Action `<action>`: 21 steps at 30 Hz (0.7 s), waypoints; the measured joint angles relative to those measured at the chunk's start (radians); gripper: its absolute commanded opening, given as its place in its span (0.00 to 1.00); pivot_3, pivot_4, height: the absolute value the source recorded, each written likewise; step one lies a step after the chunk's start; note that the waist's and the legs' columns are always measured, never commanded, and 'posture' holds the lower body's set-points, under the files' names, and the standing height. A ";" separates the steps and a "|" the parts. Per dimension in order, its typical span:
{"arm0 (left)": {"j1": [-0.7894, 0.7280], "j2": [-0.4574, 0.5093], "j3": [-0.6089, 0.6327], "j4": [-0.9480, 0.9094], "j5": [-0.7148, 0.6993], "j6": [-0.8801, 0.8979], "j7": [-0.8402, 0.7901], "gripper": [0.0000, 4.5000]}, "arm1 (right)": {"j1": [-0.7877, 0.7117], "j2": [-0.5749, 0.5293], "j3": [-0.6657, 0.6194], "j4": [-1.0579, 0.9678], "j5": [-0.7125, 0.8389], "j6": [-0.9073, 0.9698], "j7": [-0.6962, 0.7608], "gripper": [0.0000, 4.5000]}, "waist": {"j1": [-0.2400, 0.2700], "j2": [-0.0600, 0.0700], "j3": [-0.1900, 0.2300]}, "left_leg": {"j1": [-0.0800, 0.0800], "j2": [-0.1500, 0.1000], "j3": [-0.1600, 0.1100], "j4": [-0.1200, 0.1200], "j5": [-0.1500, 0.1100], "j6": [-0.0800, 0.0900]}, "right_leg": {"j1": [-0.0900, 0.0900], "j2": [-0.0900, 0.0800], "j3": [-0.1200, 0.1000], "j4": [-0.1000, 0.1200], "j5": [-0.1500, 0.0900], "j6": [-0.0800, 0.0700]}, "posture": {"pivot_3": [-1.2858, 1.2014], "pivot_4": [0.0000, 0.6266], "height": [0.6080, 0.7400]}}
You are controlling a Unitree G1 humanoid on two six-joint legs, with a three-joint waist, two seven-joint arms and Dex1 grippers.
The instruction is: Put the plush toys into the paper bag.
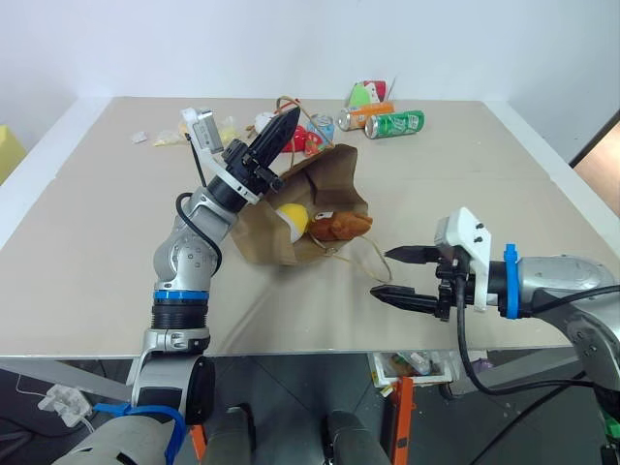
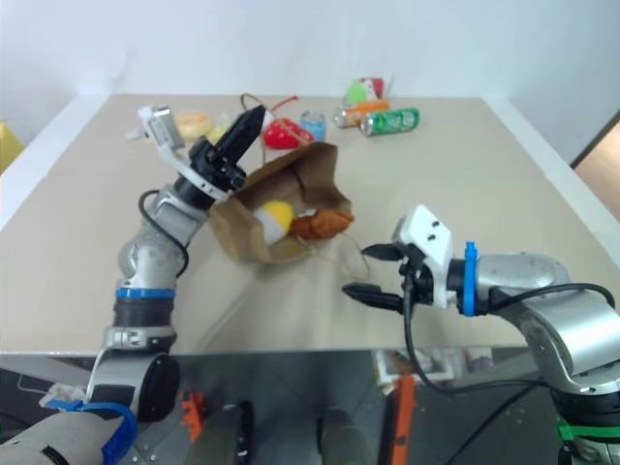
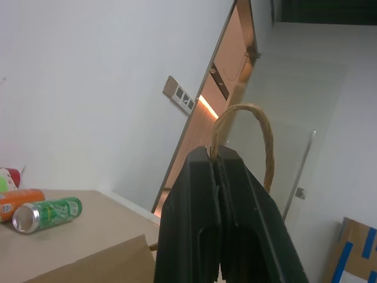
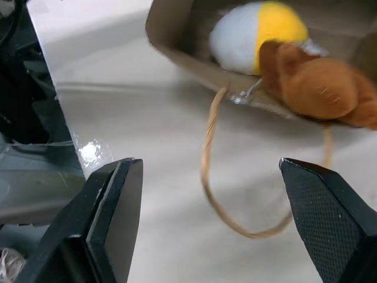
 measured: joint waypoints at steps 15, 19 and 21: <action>0.000 0.001 0.000 0.000 -0.001 0.014 0.004 0.00 | -0.006 0.007 0.153 0.110 -0.188 -0.128 -0.042 0.14 | 0.000 0.000 0.000 | 0.000 0.000 0.000 0.000 0.000 0.000 | 0.000 0.000 0.000 0.000 0.001 0.002 | 0.52 0.24 1.00; 0.000 0.000 0.000 -0.001 -0.001 0.015 0.007 0.00 | -0.014 0.007 0.146 0.134 -0.189 -0.147 -0.031 0.01 | 0.000 0.000 0.000 | 0.000 0.000 0.000 0.000 0.000 0.000 | 0.000 0.000 0.000 0.000 0.001 0.003 | 0.52 0.24 1.00; 0.000 0.000 0.001 -0.001 -0.002 0.016 0.011 0.00 | -0.025 0.004 0.136 0.144 -0.189 -0.158 -0.024 0.01 | 0.000 0.000 0.000 | 0.000 0.000 0.000 0.000 0.000 0.000 | 0.000 0.000 0.000 0.000 0.001 0.003 | 0.52 0.24 1.00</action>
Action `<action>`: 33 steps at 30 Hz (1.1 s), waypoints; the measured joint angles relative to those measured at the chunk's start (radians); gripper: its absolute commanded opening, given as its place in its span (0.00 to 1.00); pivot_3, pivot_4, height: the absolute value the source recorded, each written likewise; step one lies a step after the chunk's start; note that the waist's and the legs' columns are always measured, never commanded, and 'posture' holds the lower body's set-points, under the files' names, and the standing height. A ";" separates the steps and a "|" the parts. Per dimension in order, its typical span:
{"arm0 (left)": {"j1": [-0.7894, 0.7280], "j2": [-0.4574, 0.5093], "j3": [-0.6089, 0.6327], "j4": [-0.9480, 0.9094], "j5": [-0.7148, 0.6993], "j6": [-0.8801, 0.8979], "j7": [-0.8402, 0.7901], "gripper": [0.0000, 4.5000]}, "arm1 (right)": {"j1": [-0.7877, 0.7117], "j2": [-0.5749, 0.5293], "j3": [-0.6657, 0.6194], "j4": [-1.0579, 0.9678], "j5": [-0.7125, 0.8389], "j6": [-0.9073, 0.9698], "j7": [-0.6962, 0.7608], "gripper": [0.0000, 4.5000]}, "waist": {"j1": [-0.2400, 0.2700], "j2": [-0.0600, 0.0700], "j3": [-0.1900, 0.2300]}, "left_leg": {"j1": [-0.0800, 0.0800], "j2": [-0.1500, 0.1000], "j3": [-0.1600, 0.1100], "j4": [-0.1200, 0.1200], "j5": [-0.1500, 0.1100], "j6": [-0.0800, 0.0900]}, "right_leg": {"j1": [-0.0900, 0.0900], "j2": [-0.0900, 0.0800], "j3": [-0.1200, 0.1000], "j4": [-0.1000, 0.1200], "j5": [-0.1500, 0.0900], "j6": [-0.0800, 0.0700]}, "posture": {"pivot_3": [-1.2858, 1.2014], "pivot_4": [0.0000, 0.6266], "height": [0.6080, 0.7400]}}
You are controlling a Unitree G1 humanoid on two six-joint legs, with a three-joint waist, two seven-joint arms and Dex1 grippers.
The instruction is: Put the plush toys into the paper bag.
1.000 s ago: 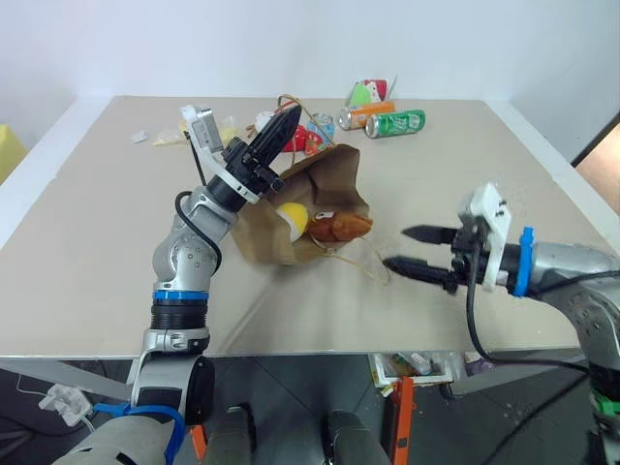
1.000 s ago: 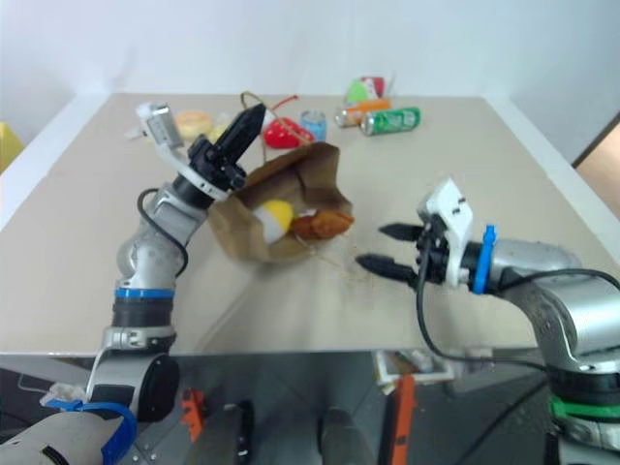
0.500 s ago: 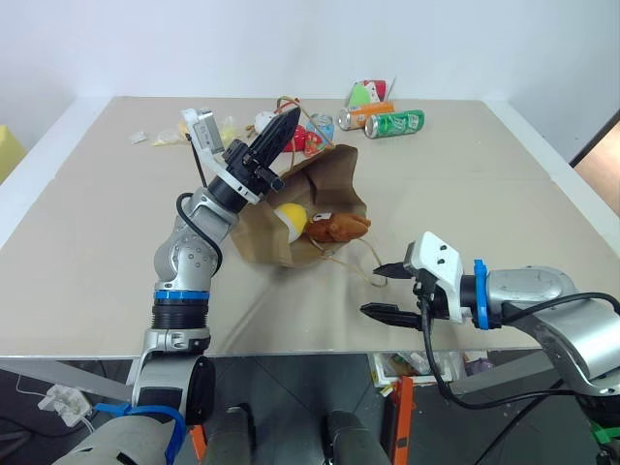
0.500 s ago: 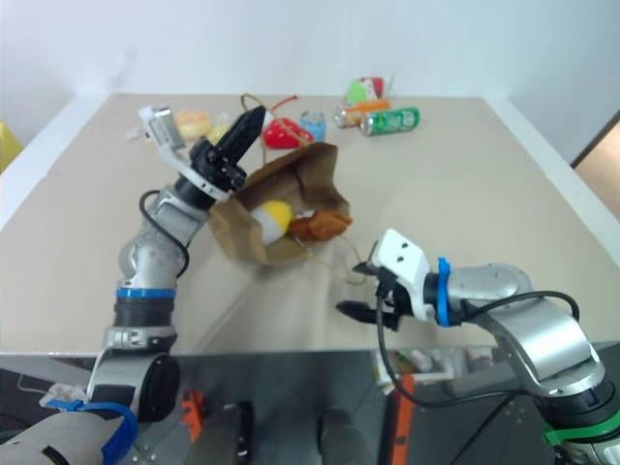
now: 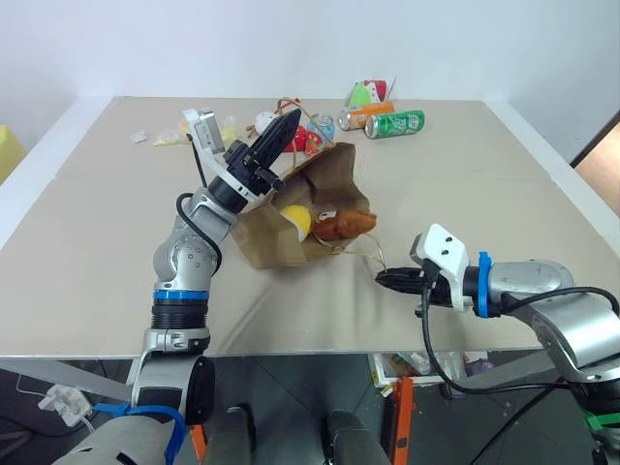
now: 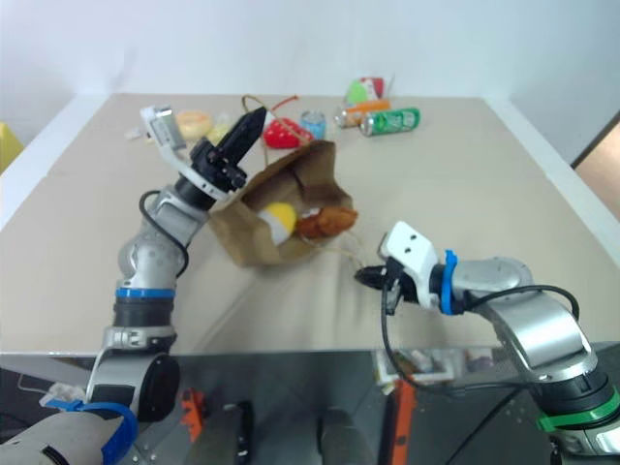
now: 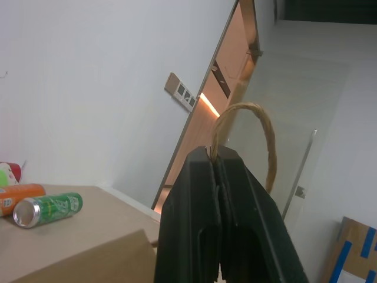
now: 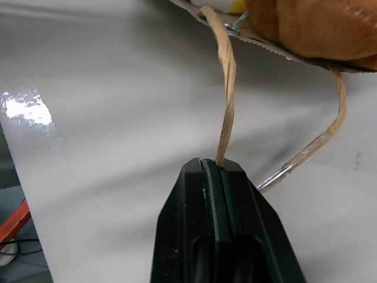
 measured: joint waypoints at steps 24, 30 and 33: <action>0.165 0.025 -0.046 -0.155 -0.041 0.207 0.214 0.00 | -0.319 0.065 -0.207 -0.005 0.263 0.048 0.036 0.01 | -0.001 0.000 0.000 | 0.000 0.001 -0.001 -0.001 0.000 0.000 | 0.000 0.001 0.000 0.000 0.001 0.001 | 0.52 0.24 1.00; 0.211 0.054 -0.005 -0.207 -0.040 0.224 0.281 0.00 | -0.318 0.061 -0.127 -0.032 0.255 0.048 0.062 0.01 | 0.003 0.000 0.000 | 0.000 0.000 0.000 0.001 0.000 0.000 | 0.001 0.000 0.000 0.000 -0.001 -0.003 | 0.52 0.24 1.00; 0.219 0.042 -0.009 -0.249 -0.043 0.225 0.303 0.00 | -0.347 0.070 -0.096 0.022 0.210 0.019 0.051 0.01 | 0.006 0.000 0.000 | 0.000 0.000 0.001 0.001 0.000 0.000 | 0.000 -0.001 0.000 0.000 0.000 -0.003 | 0.52 0.24 1.00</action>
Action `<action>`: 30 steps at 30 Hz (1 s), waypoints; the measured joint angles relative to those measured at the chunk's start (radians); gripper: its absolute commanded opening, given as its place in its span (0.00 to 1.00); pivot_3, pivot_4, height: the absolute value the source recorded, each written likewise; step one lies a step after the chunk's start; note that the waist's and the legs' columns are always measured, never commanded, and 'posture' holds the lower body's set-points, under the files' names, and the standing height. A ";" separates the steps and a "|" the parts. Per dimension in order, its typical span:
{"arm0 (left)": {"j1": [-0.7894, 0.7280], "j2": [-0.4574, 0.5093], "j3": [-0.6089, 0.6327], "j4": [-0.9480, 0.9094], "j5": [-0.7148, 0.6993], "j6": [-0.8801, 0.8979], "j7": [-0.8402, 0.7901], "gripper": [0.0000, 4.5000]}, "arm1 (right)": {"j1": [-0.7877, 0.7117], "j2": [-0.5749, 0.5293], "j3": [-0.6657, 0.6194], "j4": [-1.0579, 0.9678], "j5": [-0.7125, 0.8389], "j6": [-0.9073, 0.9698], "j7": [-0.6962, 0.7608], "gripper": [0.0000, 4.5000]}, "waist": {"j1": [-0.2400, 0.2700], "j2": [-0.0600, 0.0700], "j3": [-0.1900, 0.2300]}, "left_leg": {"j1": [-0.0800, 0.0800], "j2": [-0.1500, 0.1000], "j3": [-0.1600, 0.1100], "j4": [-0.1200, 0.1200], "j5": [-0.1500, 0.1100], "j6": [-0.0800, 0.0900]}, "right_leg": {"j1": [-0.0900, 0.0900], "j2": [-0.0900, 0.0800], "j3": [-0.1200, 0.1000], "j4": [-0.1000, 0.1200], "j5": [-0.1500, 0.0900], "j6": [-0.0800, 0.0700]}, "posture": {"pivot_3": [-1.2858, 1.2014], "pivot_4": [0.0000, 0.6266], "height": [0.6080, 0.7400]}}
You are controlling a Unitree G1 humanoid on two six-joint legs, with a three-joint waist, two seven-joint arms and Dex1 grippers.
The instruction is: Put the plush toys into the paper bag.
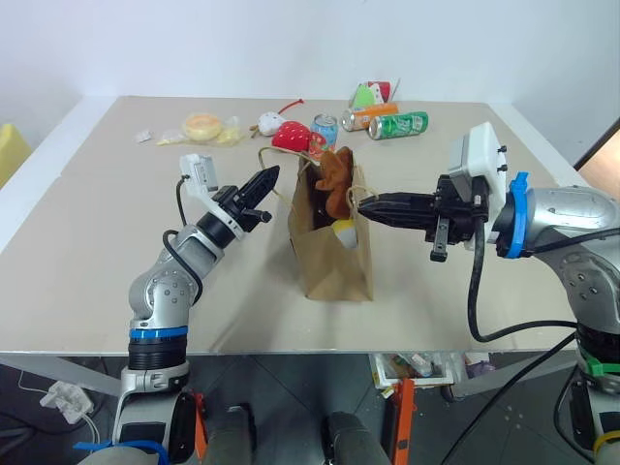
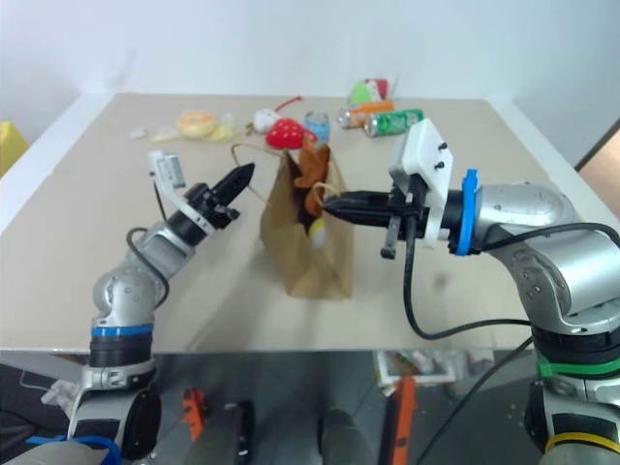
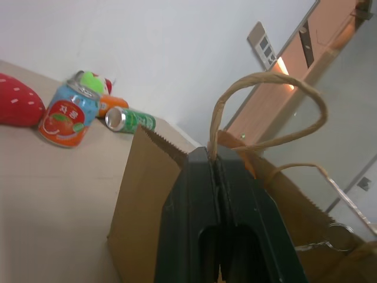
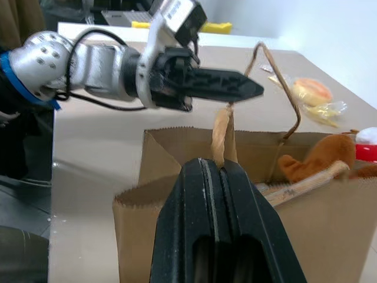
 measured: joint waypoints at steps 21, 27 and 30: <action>-0.010 0.097 0.079 -0.109 -0.418 0.199 -0.087 1.00 | -0.022 -0.028 -0.107 0.151 0.005 0.003 0.023 0.99 | 0.001 0.000 0.000 | 0.000 0.000 -0.001 -0.002 0.000 0.000 | 0.000 0.001 0.000 0.000 0.000 0.003 | 0.52 0.24 1.00; 0.026 0.310 0.081 -0.102 -0.529 0.345 -0.283 1.00 | 0.017 -0.094 -0.181 0.162 0.053 0.005 0.068 0.99 | 0.000 0.000 0.000 | 0.001 0.000 0.000 -0.002 0.000 0.000 | -0.001 0.000 0.000 0.000 -0.002 -0.001 | 0.52 0.24 1.00; 0.079 0.385 0.056 -0.115 -0.472 0.342 -0.397 1.00 | 0.046 -0.126 -0.200 0.186 0.035 -0.008 0.077 0.99 | 0.000 0.000 0.000 | 0.000 0.000 0.001 -0.002 0.000 0.000 | -0.001 0.000 0.000 0.000 -0.002 -0.002 | 0.52 0.24 1.00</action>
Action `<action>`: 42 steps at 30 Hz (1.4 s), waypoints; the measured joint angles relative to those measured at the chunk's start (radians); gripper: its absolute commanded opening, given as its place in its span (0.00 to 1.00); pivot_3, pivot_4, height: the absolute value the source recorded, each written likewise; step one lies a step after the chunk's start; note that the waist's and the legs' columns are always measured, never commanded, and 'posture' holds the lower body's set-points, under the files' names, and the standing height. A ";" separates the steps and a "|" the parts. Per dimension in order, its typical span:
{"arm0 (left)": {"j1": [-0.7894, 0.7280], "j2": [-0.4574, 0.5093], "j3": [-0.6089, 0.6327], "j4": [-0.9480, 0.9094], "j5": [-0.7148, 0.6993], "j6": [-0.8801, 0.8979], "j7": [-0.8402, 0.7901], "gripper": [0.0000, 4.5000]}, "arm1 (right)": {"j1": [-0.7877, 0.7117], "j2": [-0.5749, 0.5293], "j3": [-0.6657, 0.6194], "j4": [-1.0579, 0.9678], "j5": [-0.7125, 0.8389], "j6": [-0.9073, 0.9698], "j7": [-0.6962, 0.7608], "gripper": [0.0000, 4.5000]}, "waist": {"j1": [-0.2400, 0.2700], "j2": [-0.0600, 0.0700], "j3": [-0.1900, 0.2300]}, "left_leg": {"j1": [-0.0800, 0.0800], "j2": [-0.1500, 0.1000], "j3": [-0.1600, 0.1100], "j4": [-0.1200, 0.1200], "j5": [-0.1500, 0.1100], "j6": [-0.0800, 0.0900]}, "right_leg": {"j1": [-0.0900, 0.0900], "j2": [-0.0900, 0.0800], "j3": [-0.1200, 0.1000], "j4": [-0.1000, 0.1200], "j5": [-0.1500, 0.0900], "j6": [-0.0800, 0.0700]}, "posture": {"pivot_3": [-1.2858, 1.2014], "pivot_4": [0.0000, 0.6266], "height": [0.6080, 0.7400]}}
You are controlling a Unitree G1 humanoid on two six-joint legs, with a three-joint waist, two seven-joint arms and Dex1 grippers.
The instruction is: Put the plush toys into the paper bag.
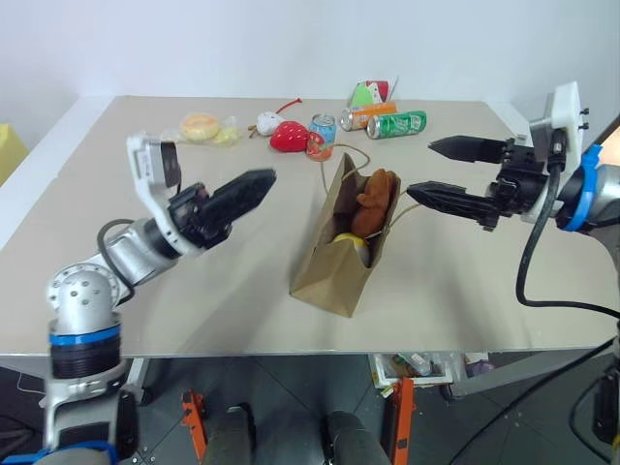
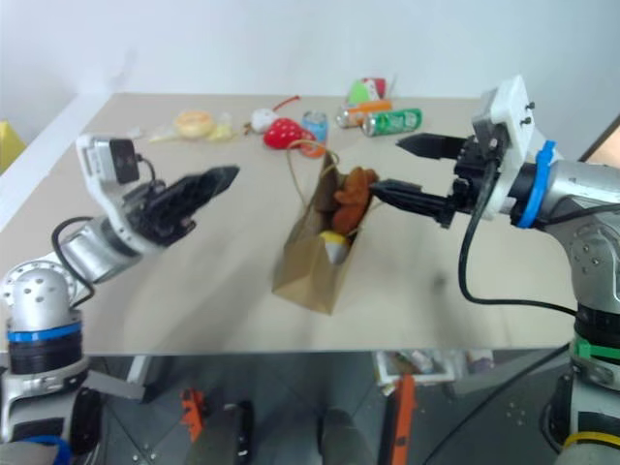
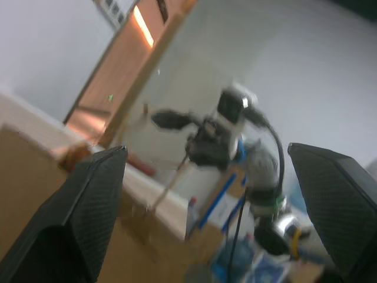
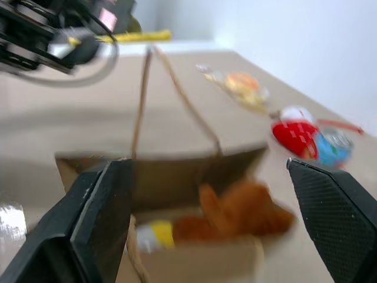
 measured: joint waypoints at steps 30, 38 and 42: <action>0.106 0.076 -0.171 0.048 0.441 -0.243 -0.324 1.00 | 0.510 -0.012 -0.030 -0.093 -0.053 0.023 -0.012 0.00 | -0.008 -0.001 -0.001 | 0.002 0.000 0.004 0.001 0.000 0.000 | 0.000 -0.004 -0.001 0.000 0.002 -0.002 | 0.52 0.24 1.00; 0.054 0.011 -0.212 0.079 0.539 -0.332 -0.305 1.00 | 0.308 0.101 0.185 -0.055 -0.119 -0.012 -0.024 0.00 | -0.007 -0.001 -0.001 | 0.001 0.000 0.003 0.000 0.000 0.000 | 0.000 -0.003 0.000 0.000 0.000 0.001 | 0.52 0.24 1.00; 0.036 -0.003 -0.212 0.085 0.541 -0.333 -0.299 1.00 | 0.207 0.187 0.275 -0.053 -0.129 -0.009 -0.031 0.00 | -0.008 -0.001 -0.001 | 0.001 0.001 0.001 -0.001 0.000 0.000 | 0.000 0.000 0.000 0.000 0.000 0.003 | 0.52 0.24 1.00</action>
